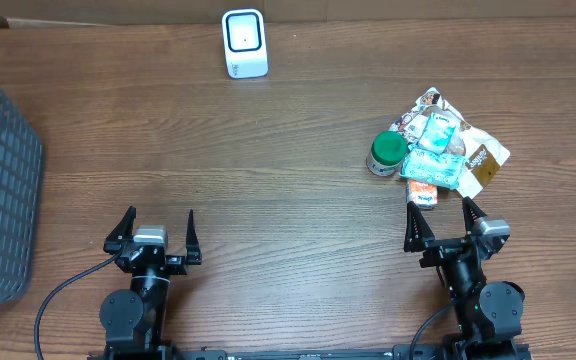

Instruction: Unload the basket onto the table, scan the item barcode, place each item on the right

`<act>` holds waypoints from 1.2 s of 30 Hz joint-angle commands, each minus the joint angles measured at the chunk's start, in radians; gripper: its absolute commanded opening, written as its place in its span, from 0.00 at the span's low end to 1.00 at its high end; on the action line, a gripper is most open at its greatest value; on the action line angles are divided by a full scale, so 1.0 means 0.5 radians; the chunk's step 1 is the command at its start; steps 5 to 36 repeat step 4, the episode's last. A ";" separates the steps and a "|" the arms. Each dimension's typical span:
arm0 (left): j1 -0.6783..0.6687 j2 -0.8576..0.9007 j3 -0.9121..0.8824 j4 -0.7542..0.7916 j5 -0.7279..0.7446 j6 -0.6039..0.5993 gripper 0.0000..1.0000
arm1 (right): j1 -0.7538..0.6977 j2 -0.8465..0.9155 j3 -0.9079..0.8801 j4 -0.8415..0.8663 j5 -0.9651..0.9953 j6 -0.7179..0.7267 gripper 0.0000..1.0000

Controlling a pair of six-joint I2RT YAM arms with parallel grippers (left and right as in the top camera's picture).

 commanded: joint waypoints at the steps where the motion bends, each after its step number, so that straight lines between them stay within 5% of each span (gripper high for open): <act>1: 0.007 -0.025 -0.014 0.003 -0.008 0.053 1.00 | -0.011 -0.018 -0.021 0.011 -0.002 0.006 1.00; 36: 0.007 -0.025 -0.014 0.003 -0.008 0.053 1.00 | -0.012 -0.018 -0.021 0.011 -0.001 0.006 1.00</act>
